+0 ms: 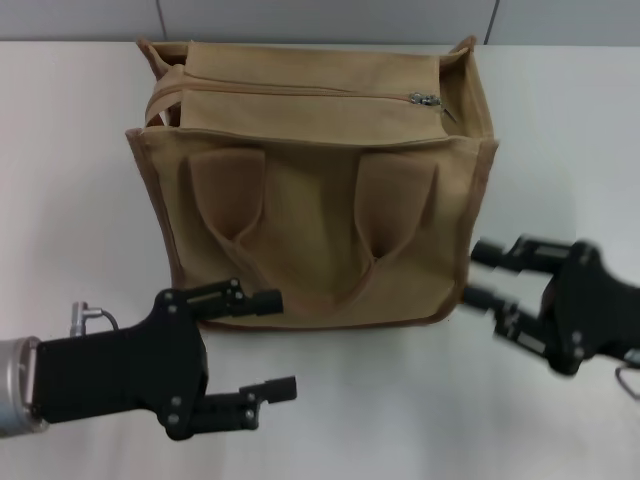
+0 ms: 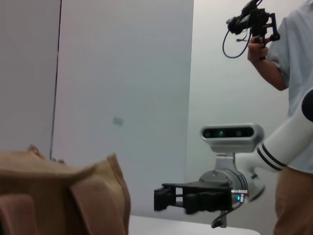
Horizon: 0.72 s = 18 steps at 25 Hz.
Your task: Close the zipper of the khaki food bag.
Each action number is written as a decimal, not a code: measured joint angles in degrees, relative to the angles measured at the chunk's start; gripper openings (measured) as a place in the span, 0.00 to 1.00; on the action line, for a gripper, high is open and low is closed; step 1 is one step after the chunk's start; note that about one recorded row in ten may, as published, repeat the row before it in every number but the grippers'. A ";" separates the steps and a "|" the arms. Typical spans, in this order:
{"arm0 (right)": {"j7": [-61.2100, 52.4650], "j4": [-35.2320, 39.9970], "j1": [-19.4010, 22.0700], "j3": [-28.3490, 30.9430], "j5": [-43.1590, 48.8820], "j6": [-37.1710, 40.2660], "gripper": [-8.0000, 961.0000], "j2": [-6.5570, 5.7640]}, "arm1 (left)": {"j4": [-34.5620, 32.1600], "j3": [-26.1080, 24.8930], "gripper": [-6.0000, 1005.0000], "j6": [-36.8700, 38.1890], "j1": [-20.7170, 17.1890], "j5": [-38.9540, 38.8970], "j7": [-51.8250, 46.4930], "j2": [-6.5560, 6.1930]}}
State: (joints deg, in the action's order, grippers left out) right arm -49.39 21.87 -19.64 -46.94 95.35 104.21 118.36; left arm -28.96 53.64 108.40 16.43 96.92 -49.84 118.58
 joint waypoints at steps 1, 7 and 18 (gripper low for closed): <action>-1.70 0.53 -0.28 -0.01 1.63 0.07 0.27 0.18 | 0.51 0.00 0.75 -0.07 0.21 0.62 0.00 -0.01; -4.38 1.66 -1.68 -0.05 7.44 1.04 0.48 0.78 | 1.35 0.03 0.75 -0.13 0.74 3.84 0.03 -0.05; 11.89 -6.80 -4.74 -4.44 10.47 -0.49 0.82 1.27 | 2.97 0.13 0.76 -1.82 1.12 4.50 0.08 -0.01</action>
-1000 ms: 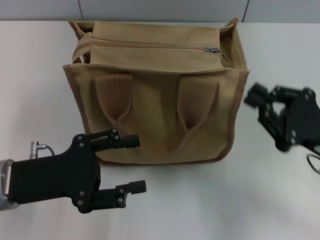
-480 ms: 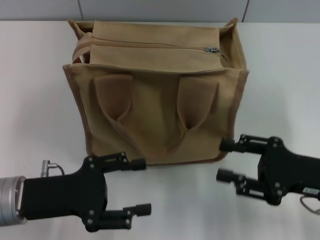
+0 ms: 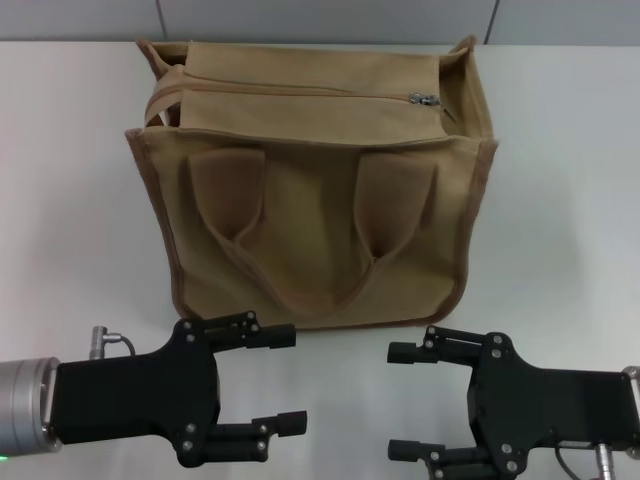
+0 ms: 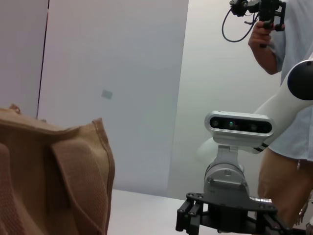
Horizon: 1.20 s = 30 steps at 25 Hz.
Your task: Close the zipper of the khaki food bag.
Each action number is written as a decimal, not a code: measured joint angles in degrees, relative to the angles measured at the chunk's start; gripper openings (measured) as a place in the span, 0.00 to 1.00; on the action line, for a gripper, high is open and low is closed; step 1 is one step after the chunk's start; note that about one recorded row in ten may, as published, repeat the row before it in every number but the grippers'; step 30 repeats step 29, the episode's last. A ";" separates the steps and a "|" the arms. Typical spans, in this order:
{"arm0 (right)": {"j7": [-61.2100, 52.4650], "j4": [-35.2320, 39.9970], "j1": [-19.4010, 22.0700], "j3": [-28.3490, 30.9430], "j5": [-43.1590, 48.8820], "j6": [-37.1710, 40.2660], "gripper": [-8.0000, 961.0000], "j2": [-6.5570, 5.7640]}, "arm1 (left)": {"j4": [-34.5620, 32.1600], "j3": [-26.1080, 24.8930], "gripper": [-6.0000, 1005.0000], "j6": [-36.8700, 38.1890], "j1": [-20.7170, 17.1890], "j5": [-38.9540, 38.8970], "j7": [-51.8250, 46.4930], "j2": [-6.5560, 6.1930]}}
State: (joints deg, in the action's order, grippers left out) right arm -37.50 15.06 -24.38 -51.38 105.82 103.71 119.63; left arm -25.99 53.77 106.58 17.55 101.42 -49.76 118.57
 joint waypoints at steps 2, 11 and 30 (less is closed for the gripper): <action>-0.45 -0.09 -0.10 -0.01 0.03 -0.12 0.82 0.02 | 0.07 0.01 0.76 -0.06 0.02 0.34 0.00 0.00; -5.42 0.27 -1.20 -0.04 0.20 -1.56 0.82 0.02 | 0.07 0.02 0.76 -0.29 0.33 1.43 -0.53 -0.02; -5.24 0.56 -2.10 0.36 -0.16 -5.99 0.82 -0.04 | -0.12 1.02 0.76 -1.29 1.13 5.15 -0.62 -0.08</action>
